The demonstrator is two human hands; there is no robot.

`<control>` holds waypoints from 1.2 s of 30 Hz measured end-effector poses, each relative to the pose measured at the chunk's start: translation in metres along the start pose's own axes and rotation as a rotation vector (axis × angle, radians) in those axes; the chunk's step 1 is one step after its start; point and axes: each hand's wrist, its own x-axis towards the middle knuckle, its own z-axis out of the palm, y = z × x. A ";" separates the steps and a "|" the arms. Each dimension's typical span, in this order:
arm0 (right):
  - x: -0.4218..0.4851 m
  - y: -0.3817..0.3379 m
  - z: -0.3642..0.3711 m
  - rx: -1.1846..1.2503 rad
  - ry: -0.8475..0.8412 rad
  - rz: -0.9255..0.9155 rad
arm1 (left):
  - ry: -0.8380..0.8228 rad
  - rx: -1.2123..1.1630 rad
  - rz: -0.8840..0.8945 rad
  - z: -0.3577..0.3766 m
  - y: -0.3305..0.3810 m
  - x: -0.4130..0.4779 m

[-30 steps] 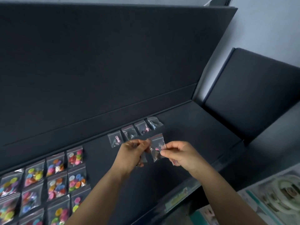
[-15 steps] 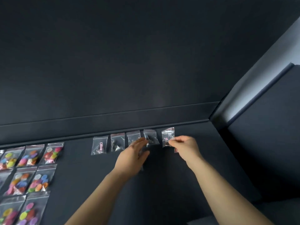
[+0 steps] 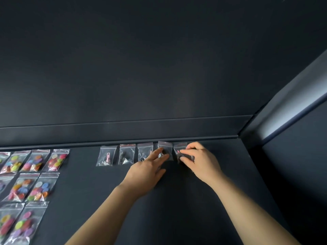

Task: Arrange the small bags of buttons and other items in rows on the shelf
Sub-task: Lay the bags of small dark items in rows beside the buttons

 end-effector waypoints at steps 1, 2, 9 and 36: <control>0.001 0.002 0.001 -0.002 -0.010 0.004 | -0.010 0.012 -0.004 0.000 0.001 0.000; 0.002 0.004 0.002 -0.002 -0.010 0.016 | -0.019 0.025 -0.009 -0.001 0.002 0.000; 0.010 0.003 0.003 0.055 0.007 -0.034 | -0.058 0.113 -0.019 0.002 0.004 0.001; 0.008 0.012 -0.004 -0.031 -0.088 -0.101 | 0.009 0.101 -0.029 0.010 -0.002 0.002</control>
